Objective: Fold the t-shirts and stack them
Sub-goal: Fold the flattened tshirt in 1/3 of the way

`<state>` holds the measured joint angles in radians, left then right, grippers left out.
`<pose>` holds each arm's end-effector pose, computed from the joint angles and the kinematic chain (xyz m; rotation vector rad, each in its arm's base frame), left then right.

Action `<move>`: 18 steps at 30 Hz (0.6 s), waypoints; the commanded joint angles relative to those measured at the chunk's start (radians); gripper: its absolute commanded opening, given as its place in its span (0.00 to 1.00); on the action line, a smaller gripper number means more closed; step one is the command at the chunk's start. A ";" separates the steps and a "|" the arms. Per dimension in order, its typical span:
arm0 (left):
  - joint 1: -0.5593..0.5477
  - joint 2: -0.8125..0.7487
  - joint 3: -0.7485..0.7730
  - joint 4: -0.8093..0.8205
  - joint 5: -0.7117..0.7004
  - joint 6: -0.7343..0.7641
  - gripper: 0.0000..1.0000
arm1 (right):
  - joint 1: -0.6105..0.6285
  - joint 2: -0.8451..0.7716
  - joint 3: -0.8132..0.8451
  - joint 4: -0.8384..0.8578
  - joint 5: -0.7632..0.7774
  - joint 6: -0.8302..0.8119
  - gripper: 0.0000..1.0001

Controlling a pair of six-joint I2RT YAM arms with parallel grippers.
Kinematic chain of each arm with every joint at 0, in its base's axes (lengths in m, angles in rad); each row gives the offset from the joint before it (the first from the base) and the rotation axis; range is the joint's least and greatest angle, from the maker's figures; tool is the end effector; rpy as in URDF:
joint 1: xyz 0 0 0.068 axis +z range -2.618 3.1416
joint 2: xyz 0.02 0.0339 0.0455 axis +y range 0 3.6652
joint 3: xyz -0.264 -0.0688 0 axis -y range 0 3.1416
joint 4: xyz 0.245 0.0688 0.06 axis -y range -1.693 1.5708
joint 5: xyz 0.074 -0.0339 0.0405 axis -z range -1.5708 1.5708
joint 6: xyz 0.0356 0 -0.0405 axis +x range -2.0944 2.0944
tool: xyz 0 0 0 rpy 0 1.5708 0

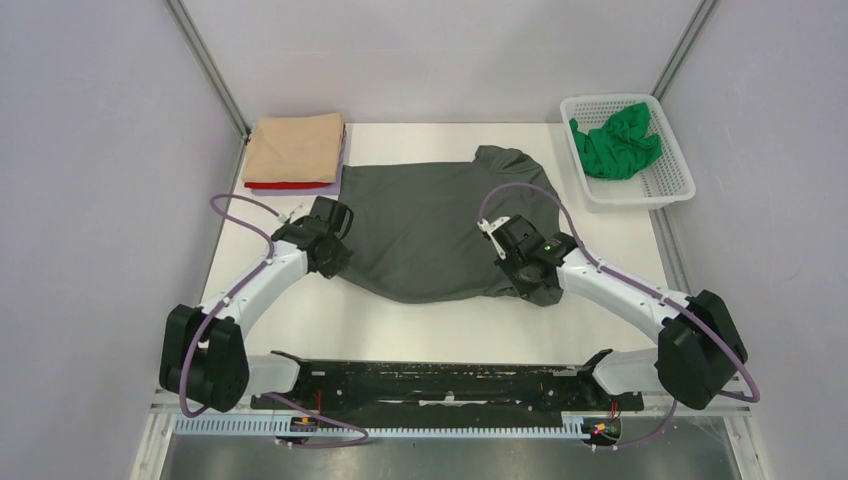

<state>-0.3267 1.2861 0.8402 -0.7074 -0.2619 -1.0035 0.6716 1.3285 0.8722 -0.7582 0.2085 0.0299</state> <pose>0.2272 -0.0672 0.2163 -0.9509 2.4787 -0.0719 0.1932 0.1442 0.2137 -0.8137 2.6118 -0.0995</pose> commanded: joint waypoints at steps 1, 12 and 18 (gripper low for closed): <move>0.008 0.028 0.084 0.010 -0.062 0.018 0.02 | -0.047 0.009 0.065 0.075 0.061 -0.061 0.00; 0.043 0.147 0.213 -0.005 -0.072 0.009 0.02 | -0.151 0.106 0.218 0.128 0.050 -0.182 0.00; 0.078 0.231 0.280 -0.018 -0.073 0.009 0.02 | -0.189 0.199 0.305 0.106 0.063 -0.251 0.00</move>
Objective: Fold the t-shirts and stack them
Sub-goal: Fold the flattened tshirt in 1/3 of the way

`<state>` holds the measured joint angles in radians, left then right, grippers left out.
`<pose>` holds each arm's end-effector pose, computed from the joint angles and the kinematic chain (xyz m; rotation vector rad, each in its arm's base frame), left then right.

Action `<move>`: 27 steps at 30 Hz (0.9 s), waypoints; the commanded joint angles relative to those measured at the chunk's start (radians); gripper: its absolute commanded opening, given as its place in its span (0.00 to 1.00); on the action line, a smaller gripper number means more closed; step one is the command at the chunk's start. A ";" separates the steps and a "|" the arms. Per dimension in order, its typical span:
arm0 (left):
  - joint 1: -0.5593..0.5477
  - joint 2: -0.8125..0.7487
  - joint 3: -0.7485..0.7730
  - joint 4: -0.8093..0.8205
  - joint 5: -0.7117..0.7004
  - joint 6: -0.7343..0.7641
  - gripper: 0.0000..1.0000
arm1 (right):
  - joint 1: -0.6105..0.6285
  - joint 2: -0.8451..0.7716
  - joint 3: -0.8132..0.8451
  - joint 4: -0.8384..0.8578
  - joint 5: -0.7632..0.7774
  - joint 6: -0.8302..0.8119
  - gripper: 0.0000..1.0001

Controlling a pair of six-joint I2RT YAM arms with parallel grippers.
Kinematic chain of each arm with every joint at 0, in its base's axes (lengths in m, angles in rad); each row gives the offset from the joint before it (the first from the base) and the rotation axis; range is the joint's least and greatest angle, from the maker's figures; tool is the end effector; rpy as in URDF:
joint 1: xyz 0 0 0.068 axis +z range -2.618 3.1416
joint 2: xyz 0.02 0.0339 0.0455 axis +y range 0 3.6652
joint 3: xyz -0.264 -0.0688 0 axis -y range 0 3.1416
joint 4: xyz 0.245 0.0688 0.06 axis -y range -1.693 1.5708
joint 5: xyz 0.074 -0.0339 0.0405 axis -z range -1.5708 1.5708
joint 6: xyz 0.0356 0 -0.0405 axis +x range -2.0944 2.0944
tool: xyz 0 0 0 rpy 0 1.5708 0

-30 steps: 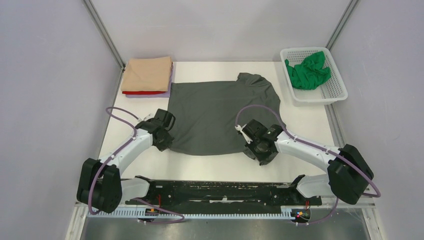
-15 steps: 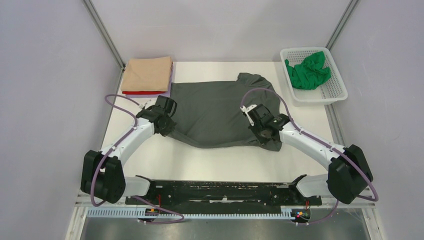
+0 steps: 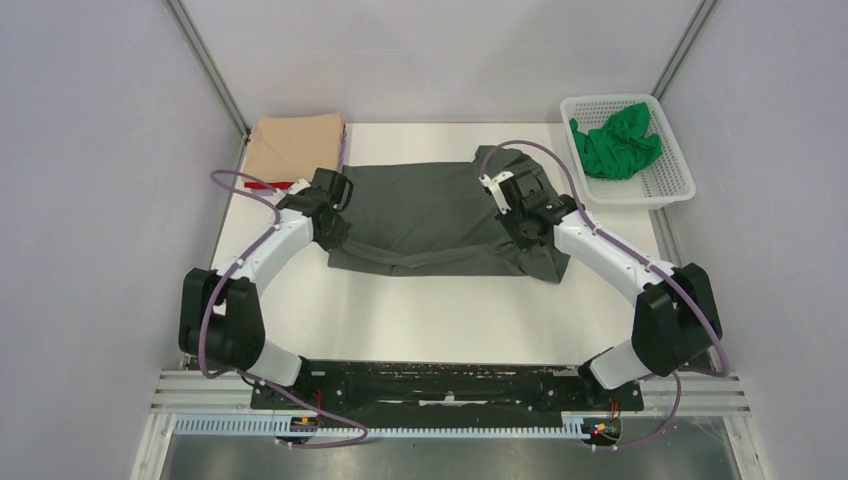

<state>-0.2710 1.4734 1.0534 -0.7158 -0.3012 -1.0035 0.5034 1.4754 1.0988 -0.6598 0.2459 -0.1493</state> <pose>0.2803 -0.0669 0.2332 -1.0190 2.4118 -0.0249 0.2670 0.1371 0.2486 -0.7410 2.4605 -0.1886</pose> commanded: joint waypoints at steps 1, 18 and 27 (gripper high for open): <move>0.028 0.062 0.080 -0.010 -0.033 0.008 0.02 | -0.026 0.074 0.092 0.008 0.038 -0.084 0.00; 0.066 0.305 0.256 -0.020 -0.092 -0.063 0.60 | -0.057 0.449 0.418 0.108 0.222 -0.444 0.18; 0.069 0.200 0.290 -0.022 -0.141 -0.006 1.00 | -0.079 0.459 0.441 0.404 0.440 -0.587 0.64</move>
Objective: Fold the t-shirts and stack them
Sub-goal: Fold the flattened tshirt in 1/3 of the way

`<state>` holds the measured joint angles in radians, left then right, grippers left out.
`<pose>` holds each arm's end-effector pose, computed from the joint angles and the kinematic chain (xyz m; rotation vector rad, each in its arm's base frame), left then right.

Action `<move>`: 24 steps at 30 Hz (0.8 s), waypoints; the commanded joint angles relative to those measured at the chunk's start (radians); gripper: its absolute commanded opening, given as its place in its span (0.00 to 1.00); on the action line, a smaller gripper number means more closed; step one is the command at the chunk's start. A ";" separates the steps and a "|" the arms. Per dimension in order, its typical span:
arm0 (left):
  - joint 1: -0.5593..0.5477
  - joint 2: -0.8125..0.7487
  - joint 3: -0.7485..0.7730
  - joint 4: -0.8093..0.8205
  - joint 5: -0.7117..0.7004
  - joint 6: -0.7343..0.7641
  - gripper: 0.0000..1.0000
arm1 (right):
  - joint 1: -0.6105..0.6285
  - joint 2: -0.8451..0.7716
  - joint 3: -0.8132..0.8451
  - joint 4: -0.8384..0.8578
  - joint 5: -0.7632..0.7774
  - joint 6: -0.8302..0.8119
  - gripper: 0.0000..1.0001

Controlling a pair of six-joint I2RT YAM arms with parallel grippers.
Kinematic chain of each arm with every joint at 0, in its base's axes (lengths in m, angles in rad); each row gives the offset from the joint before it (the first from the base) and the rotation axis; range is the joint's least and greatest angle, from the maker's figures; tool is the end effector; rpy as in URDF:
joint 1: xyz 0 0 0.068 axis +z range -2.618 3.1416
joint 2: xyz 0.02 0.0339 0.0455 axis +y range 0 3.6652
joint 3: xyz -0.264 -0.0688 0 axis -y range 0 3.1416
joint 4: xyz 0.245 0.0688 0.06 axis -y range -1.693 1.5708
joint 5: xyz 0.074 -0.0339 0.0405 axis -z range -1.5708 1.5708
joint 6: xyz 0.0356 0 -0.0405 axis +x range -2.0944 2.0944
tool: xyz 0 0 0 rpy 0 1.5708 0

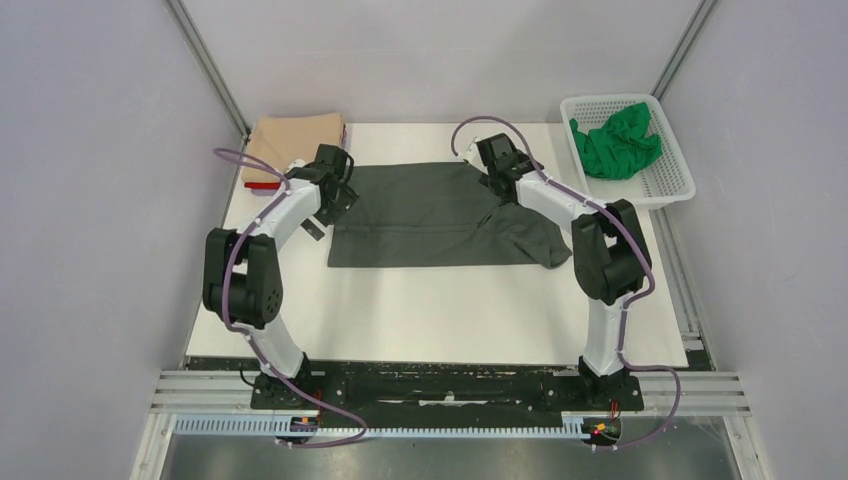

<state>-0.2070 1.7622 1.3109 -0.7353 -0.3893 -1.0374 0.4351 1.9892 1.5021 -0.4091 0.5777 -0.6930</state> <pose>0.3521 -0.0601 0.2207 -1.1421 2.3432 0.1220 0.4042 0.1664 0.2120 -1.0830 2.1848 -0.8241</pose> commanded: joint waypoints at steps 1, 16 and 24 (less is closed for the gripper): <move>0.004 -0.104 0.024 -0.003 -0.046 0.028 1.00 | -0.011 -0.089 0.012 0.153 0.076 -0.001 0.80; -0.008 -0.073 -0.121 0.197 0.276 0.140 1.00 | -0.184 -0.528 -0.538 0.058 -0.551 0.771 0.91; -0.006 0.009 -0.155 0.218 0.271 0.177 1.00 | -0.258 -0.427 -0.546 0.062 -0.575 0.773 0.63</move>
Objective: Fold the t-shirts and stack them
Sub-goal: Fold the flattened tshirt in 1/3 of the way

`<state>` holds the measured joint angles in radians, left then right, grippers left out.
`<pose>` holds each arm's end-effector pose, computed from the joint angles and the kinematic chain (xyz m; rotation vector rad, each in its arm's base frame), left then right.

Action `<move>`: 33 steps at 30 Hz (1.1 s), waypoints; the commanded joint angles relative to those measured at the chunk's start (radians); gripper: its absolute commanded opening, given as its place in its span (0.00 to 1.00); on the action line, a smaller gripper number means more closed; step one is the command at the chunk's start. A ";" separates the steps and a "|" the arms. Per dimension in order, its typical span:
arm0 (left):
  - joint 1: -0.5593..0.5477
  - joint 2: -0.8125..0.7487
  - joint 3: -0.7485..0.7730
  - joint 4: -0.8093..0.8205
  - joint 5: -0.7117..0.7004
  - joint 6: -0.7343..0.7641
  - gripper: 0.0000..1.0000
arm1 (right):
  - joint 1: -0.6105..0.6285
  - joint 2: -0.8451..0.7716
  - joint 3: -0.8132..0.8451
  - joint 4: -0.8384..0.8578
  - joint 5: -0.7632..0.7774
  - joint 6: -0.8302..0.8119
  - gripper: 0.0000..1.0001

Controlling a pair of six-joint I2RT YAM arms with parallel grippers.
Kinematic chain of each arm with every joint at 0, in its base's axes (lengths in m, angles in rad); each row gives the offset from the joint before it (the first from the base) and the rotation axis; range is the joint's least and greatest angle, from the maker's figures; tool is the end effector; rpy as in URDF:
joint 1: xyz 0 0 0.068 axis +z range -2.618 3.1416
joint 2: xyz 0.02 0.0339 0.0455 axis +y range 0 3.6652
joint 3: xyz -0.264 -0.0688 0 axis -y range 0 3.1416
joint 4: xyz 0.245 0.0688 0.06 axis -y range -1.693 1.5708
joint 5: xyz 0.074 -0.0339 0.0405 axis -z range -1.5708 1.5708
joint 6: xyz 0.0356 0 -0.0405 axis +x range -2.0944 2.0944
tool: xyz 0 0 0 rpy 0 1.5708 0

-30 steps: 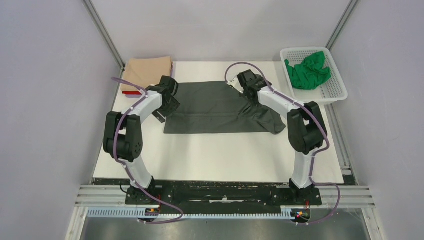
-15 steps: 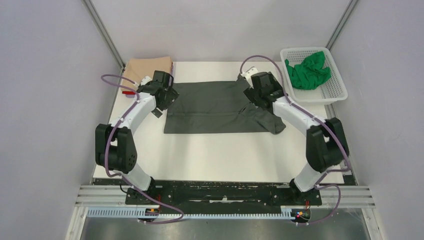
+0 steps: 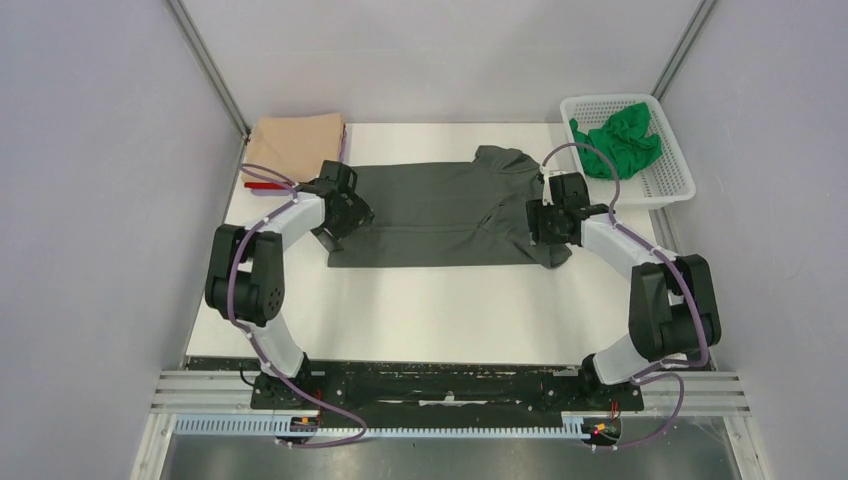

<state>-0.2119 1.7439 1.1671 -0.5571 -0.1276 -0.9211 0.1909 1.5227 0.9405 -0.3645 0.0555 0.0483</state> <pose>0.3429 -0.0691 0.1912 -0.9735 2.5191 -0.1762 0.3037 0.0567 0.2037 -0.1567 2.5107 0.0275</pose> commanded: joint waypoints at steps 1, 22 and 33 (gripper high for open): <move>-0.002 0.031 -0.018 0.041 0.003 0.060 1.00 | -0.016 0.057 0.020 0.012 -0.080 0.029 0.59; -0.001 0.060 -0.046 0.011 -0.086 0.070 1.00 | -0.018 0.104 0.113 -0.058 0.062 -0.172 0.09; -0.001 0.068 -0.029 -0.025 -0.105 0.064 1.00 | -0.018 0.245 0.232 -0.110 0.123 -0.435 0.25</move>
<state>-0.2169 1.7828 1.1278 -0.5404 -0.1806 -0.8883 0.1749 1.7157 1.1011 -0.4423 0.0761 -0.2852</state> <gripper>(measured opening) 0.994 0.188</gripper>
